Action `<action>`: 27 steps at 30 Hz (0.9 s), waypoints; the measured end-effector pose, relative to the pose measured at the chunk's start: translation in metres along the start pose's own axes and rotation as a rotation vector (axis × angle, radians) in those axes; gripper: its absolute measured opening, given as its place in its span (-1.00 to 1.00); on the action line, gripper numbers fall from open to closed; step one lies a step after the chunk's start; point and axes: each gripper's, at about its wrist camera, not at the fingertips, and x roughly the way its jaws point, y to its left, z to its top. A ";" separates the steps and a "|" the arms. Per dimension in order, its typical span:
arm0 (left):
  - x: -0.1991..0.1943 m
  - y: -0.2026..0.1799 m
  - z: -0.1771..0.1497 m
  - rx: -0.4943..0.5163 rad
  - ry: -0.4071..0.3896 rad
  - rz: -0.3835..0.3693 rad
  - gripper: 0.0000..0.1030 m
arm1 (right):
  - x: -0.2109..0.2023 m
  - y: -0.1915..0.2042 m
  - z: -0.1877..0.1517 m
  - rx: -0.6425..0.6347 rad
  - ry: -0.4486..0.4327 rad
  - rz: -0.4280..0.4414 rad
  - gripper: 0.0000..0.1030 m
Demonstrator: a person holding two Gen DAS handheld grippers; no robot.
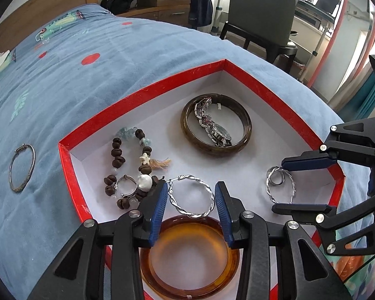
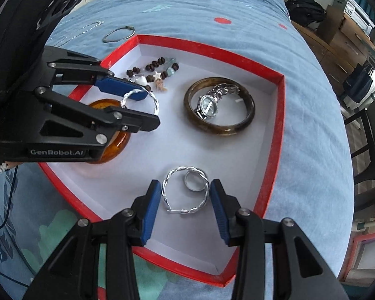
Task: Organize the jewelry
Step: 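Carry both hoops into the red box and open both tools, then withdraw both tools and move toward the silver necklace and silver bangle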
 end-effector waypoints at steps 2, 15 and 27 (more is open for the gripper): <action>0.000 0.000 0.002 -0.007 0.004 0.004 -0.19 | -0.001 0.000 0.001 0.002 0.001 0.000 -0.21; -0.063 0.009 -0.009 -0.064 -0.080 0.018 0.20 | -0.054 0.004 -0.011 0.079 -0.069 -0.033 -0.21; -0.180 0.046 -0.071 -0.167 -0.191 0.171 0.34 | -0.126 0.064 0.004 0.085 -0.187 -0.029 -0.21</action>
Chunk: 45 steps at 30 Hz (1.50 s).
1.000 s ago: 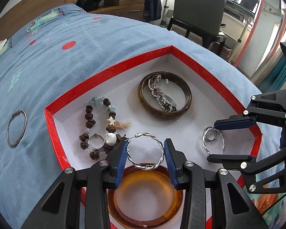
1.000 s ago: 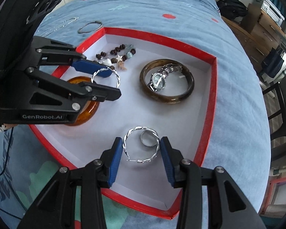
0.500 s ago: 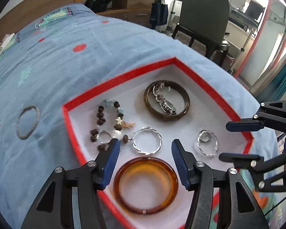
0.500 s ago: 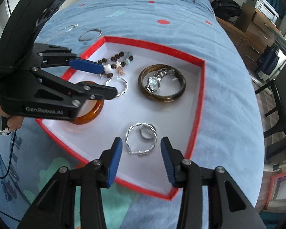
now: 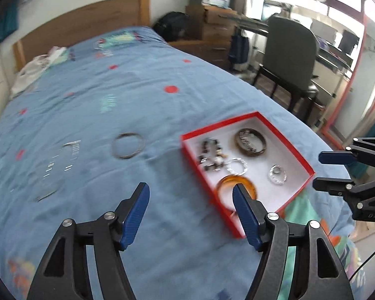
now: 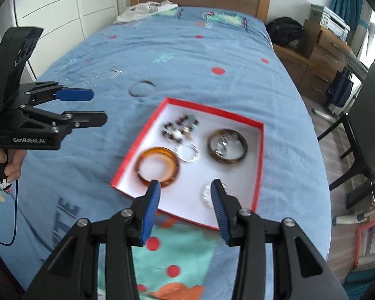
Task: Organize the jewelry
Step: 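Withdraw both tools and move toward the silver necklace and silver bangle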
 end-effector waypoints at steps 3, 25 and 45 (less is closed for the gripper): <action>-0.027 0.014 -0.018 -0.033 -0.018 0.048 0.38 | -0.012 0.023 -0.001 -0.009 -0.009 -0.001 -0.21; -0.093 0.145 -0.110 -0.222 -0.054 0.296 0.76 | 0.020 0.144 0.041 -0.008 -0.039 0.069 0.01; 0.030 0.229 -0.062 -0.254 0.026 0.299 0.94 | 0.173 0.128 0.136 0.156 -0.033 0.064 0.31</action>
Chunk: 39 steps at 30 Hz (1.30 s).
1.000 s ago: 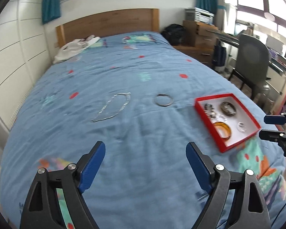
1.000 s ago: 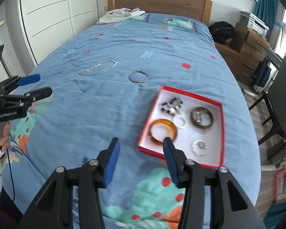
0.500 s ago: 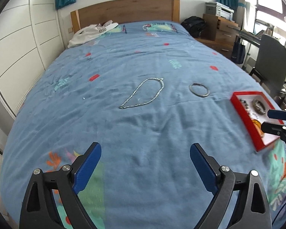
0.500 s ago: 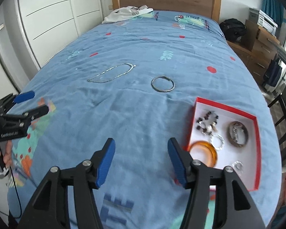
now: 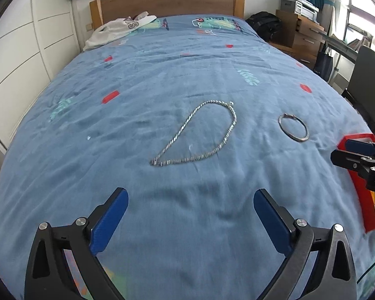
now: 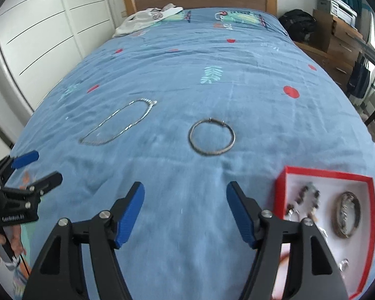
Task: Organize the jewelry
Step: 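Withdraw both tools and move toward the silver necklace and silver bangle, then grasp the silver chain necklace with the left tool while the right tool grasps the silver bangle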
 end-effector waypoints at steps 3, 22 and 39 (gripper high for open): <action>0.021 0.003 0.010 0.010 0.003 0.000 0.95 | 0.022 -0.004 0.006 0.028 0.019 -0.017 0.32; 0.114 0.005 0.046 0.020 0.057 -0.050 0.99 | 0.106 -0.033 0.045 0.090 0.060 -0.032 0.43; 0.109 -0.004 0.061 -0.031 0.021 -0.164 -0.91 | 0.105 -0.031 0.051 0.119 0.032 -0.013 0.37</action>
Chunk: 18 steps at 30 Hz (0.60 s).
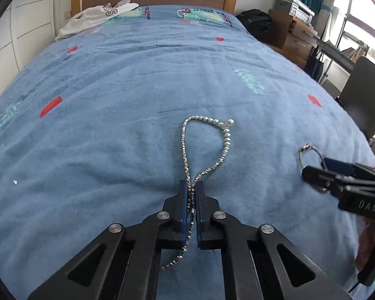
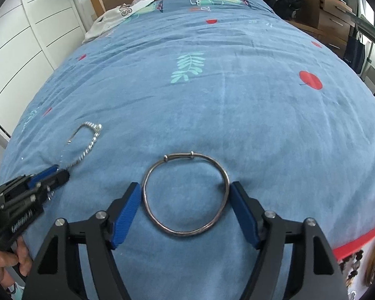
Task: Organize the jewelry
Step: 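Carry the necklace and silver bangle into the red box and open both tools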
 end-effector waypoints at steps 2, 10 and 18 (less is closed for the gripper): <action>-0.008 -0.002 -0.001 -0.005 -0.012 -0.016 -0.91 | -0.006 0.002 -0.005 -0.002 -0.006 0.012 0.37; -0.057 -0.021 -0.003 0.036 -0.085 -0.024 -0.91 | -0.051 0.009 -0.019 0.012 -0.080 0.071 0.37; -0.109 -0.069 0.003 0.103 -0.142 -0.116 -0.91 | -0.126 -0.007 -0.035 0.027 -0.153 0.074 0.37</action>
